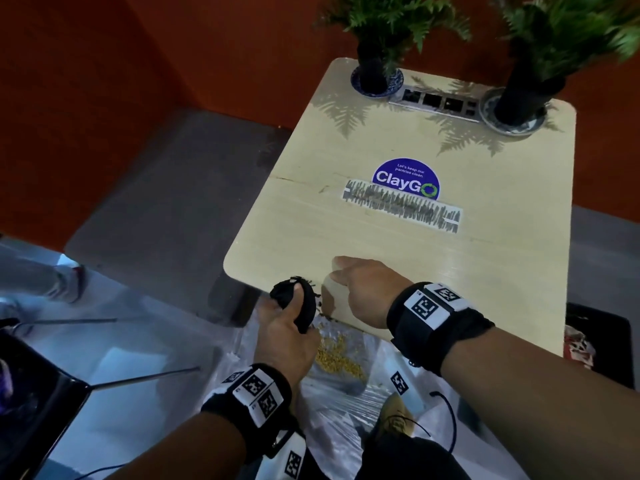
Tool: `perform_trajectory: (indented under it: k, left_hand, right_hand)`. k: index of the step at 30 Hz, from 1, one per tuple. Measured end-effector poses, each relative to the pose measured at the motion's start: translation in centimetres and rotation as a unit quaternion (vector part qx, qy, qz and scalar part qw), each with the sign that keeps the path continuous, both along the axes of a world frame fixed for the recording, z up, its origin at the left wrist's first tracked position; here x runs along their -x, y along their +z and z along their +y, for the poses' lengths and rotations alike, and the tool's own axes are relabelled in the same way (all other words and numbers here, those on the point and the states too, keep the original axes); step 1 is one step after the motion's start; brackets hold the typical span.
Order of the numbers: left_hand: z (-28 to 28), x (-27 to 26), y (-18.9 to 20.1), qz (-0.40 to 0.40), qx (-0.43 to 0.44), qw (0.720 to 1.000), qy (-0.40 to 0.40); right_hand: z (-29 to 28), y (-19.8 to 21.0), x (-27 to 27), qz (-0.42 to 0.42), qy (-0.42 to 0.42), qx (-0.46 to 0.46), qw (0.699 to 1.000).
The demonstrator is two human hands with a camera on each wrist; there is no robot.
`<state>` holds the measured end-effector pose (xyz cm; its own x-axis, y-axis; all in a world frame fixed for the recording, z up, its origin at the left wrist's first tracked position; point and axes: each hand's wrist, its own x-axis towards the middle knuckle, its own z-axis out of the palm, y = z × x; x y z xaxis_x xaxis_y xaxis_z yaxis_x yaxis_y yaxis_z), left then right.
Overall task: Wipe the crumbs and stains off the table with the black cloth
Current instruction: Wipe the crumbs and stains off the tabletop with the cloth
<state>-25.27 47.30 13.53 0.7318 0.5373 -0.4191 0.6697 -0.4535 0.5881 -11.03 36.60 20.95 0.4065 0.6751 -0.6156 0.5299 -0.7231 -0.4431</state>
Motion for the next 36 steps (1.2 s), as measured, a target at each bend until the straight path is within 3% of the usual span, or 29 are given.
perform_trajectory:
  k: [11, 15, 21, 27, 33, 36]
  left_hand:
    - [-6.3, 0.5, -0.8, -0.019, 0.026, 0.996, -0.079]
    - [-8.1, 1.0, -1.7, -0.01, 0.031, 0.989, -0.142]
    - [-10.6, 1.4, -2.6, -0.026, 0.046, 0.963, -0.264]
    - [-11.8, 0.2, -1.4, -0.054, 0.067, 0.911, -0.403]
    - [-14.0, -3.2, 3.1, -0.052, 0.107, 0.905, -0.409]
    - [-15.6, -5.6, 4.8, -0.086, 0.114, 0.891, -0.431]
  right_hand:
    - [-5.7, -1.1, 0.5, -0.005, -0.008, -0.044, 0.999]
    - [-7.9, -1.6, 0.8, -0.004, -0.02, -0.063, 0.998]
    - [-12.0, -1.7, 1.7, 0.005, -0.098, -0.13, 0.987]
    - [-16.7, -2.2, 2.1, -0.022, -0.171, -0.198, 0.965]
    - [-20.9, -0.5, 2.0, 0.122, -0.184, -0.179, 0.959]
    - [-22.1, 0.3, 1.7, 0.209, -0.215, -0.202, 0.932]
